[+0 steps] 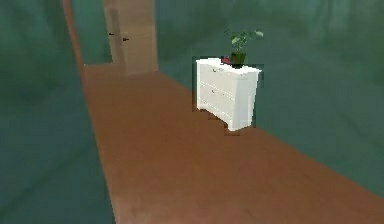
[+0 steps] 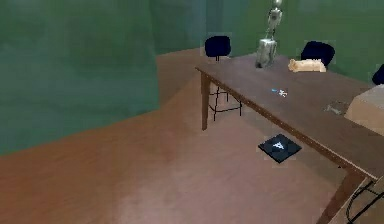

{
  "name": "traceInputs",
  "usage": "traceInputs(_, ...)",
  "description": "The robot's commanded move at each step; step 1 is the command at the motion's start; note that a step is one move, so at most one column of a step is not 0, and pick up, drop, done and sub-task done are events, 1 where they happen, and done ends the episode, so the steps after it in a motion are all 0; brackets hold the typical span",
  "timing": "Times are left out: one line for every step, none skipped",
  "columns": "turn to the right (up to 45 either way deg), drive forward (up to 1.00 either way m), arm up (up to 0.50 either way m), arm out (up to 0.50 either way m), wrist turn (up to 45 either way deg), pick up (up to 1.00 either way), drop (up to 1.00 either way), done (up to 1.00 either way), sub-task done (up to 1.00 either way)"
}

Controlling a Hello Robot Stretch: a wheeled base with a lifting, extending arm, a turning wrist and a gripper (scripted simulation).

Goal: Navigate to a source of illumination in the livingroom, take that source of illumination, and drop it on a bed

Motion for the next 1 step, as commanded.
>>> traceInputs(3.0,0.0,0.0,0.0,0.0,0.0,0.0,0.0,0.0)
